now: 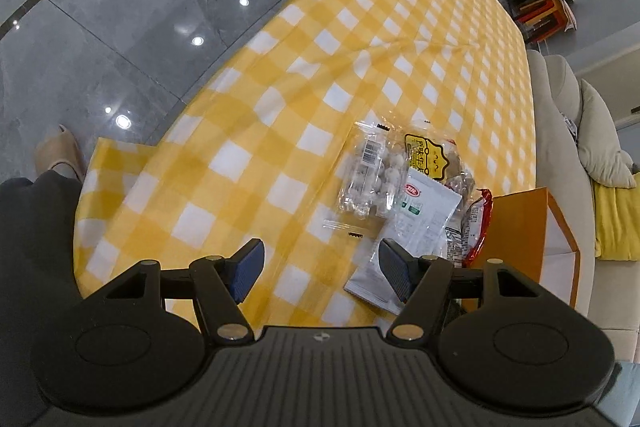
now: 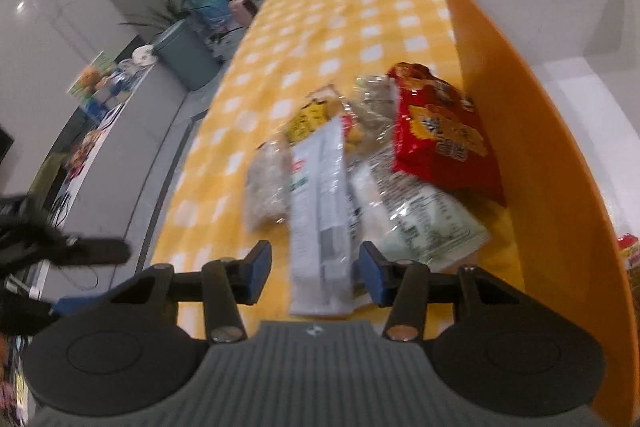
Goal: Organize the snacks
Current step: 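Move both tools back toward the snack pile, then grasp the slim white packet with the right tool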
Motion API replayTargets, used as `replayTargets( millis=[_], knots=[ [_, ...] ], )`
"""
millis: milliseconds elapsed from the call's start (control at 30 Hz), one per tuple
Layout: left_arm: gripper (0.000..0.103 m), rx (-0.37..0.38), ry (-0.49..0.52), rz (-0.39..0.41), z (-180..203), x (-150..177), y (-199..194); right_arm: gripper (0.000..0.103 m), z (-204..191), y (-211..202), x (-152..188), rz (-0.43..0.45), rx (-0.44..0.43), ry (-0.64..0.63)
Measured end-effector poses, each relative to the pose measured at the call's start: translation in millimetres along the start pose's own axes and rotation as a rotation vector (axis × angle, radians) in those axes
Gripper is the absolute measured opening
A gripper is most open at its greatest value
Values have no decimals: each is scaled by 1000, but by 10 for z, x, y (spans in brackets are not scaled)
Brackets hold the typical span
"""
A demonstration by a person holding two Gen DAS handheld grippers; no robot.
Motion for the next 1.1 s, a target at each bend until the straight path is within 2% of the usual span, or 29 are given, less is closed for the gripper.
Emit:
replayTargets(
  millis=[100,167,233,267,467,633,700,867,1100],
  knots=[
    [77,-6,1,-16,6,-6,56,47,60,103,-48,-11,-17,34],
    [77,-30,-10,-22,-9,-12,92,38,92,157,-60,-24,-32,51],
    [77,-43,-17,-22,-25,-16,105,17,95,222,-62,-29,-25,42],
    [77,-46,-22,-22,-32,-16,110,14,97,243,-50,-34,-21,32],
    [77,-55,-51,-24,-30,-14,143,9,87,174,-26,-24,-30,-5],
    [77,-59,8,-30,100,25,187,7,-170,-68,-14,11,35,-174],
    [77,-56,24,-33,133,41,193,7,-248,-136,-12,-19,97,-220],
    [77,-59,30,-39,135,45,200,6,-370,-310,31,-105,125,-298],
    [77,-46,16,-18,92,21,167,6,-609,-356,361,-191,207,-583]
  ],
)
Point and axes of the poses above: each gripper's, at about its wrist camera, not at the fingertips, and y roughly the way its jaws point, z to its right, x to its underside, the point moved 4 cm from there along y, roughly the way its jaws point, and after that the axes turned 2 degrees about -z, right-handed, at the moved point
